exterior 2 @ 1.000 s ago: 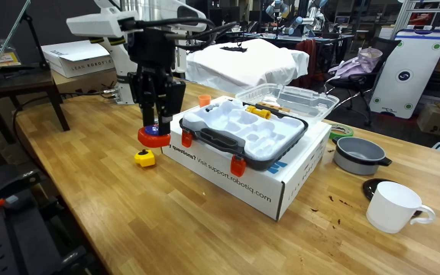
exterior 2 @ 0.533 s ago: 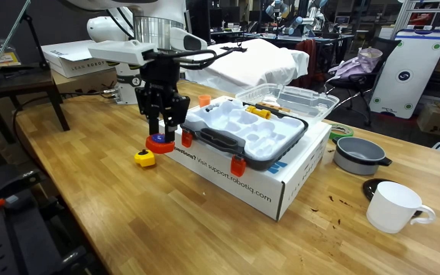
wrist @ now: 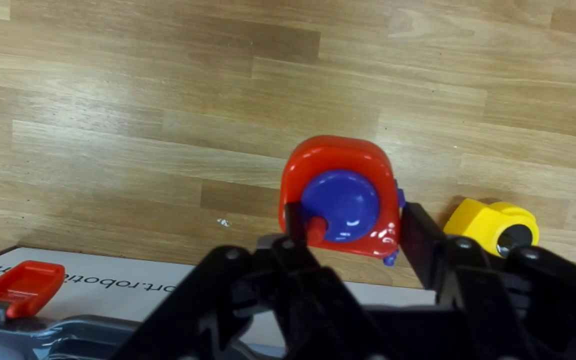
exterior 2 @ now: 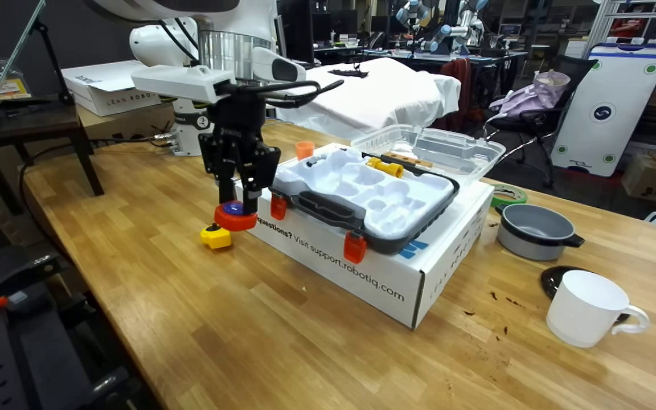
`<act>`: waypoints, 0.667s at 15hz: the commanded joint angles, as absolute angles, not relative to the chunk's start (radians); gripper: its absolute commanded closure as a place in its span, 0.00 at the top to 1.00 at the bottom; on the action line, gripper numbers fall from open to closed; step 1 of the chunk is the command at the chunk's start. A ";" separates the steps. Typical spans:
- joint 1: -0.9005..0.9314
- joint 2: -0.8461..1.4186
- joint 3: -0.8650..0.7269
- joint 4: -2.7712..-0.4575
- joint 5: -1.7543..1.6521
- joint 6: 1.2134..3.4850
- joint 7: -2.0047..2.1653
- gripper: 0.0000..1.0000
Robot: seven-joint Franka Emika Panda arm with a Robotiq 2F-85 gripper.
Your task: Take the measuring tape toy out of the toolbox and put it on the table
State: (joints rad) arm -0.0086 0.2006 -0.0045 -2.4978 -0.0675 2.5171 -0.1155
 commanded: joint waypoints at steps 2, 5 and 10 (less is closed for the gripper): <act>-0.018 0.247 -0.004 -2.486 -0.069 2.542 -0.132 0.26; -0.009 0.313 -0.018 -2.454 -0.108 2.560 -0.107 0.26; -0.007 0.395 -0.024 -2.418 -0.126 2.564 -0.105 0.26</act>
State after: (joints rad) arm -0.0100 0.3695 -0.0175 -2.4390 -0.1087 2.5630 -0.1116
